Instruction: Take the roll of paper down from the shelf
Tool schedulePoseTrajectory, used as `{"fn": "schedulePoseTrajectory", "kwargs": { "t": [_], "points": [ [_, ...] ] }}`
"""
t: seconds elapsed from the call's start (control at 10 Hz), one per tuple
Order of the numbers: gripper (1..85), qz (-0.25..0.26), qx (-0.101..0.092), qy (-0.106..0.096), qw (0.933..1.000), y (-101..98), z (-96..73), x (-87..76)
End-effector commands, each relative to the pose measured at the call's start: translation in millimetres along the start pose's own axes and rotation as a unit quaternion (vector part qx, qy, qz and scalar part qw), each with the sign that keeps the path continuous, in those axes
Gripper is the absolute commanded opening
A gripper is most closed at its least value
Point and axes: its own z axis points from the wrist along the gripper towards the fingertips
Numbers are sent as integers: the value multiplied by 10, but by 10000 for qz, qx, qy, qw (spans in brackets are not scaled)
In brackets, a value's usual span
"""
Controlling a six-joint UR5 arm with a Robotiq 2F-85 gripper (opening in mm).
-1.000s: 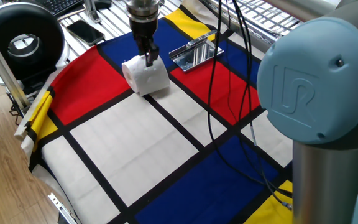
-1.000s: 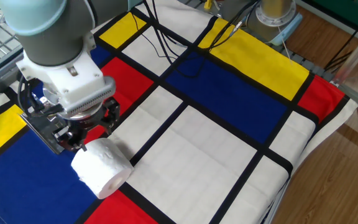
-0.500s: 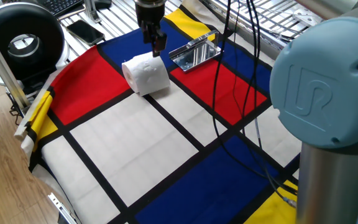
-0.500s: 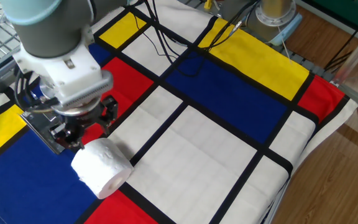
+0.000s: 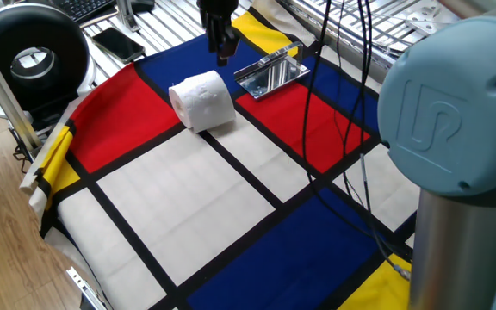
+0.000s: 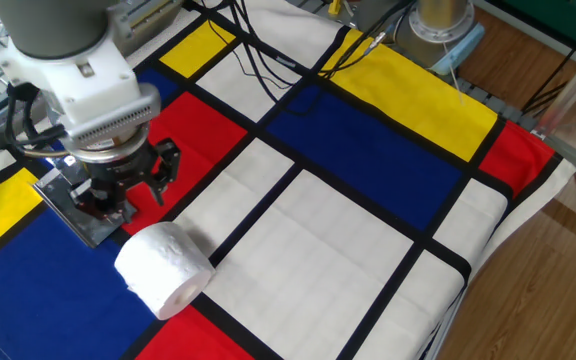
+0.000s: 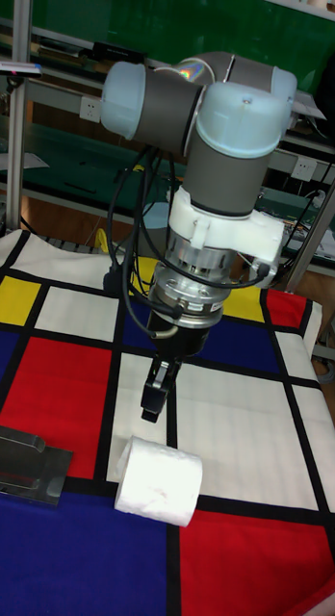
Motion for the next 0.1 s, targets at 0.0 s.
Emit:
{"fn": "schedulePoseTrajectory", "kwargs": {
  "t": [0.0],
  "points": [
    [427, 144, 11, -157, 9998, -19, -63, -82]
  ]
}}
